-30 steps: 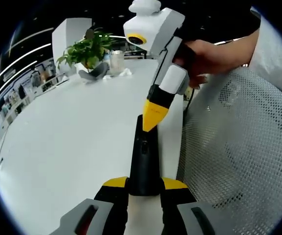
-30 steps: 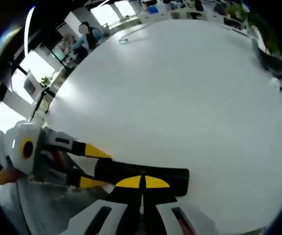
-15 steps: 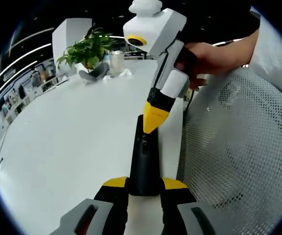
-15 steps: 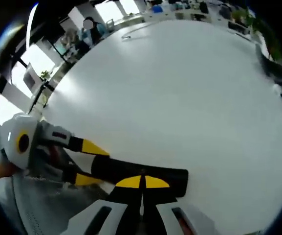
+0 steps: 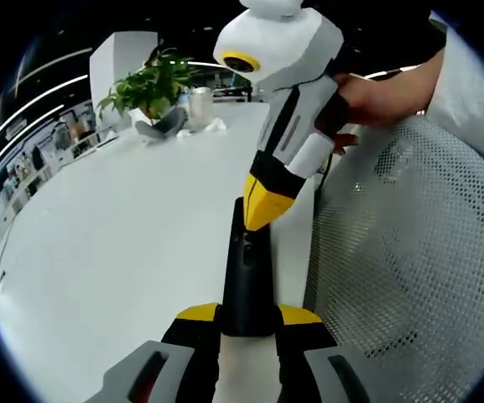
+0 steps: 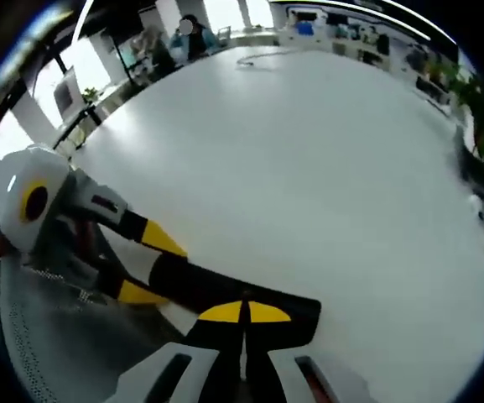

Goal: Press the specified remote control buttons in sequence, fully releasing each button before pressing the next.

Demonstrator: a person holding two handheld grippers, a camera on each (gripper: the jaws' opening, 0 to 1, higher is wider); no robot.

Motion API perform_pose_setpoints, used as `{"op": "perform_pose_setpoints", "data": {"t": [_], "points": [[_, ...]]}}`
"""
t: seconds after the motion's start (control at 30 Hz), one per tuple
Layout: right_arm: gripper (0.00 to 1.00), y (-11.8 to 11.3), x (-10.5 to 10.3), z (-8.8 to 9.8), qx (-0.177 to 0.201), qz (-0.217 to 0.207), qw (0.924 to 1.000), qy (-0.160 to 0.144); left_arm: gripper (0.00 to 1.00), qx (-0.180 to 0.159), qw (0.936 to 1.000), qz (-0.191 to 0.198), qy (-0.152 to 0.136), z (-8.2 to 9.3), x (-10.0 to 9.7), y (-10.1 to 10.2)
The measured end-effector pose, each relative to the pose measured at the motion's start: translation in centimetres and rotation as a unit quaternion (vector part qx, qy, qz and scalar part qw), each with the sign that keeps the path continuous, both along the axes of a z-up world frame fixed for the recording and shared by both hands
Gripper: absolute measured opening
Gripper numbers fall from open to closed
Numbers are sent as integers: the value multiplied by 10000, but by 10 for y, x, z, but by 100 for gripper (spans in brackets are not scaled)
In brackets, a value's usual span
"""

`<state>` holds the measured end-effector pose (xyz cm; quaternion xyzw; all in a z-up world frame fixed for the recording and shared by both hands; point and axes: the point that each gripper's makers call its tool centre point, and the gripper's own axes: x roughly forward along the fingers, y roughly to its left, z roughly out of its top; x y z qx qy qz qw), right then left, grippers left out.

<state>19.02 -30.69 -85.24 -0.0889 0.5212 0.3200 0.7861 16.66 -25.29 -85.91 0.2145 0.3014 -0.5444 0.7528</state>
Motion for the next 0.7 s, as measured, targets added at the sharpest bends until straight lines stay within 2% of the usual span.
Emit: {"op": "perform_pose_setpoints", "data": {"t": [0.3,0.43,0.7], "points": [[0,-1,1,1,195,-217,9993,219,24,8,10000,-3,-8,0,0,0],[0,-1,3,2,379,-500,9972,408,24,3,10000,-15,-23,0,-1,0],[0,-3,14,5,471,-711,9963,86,24,-8,10000,-28,-25,0,-1,0]]}}
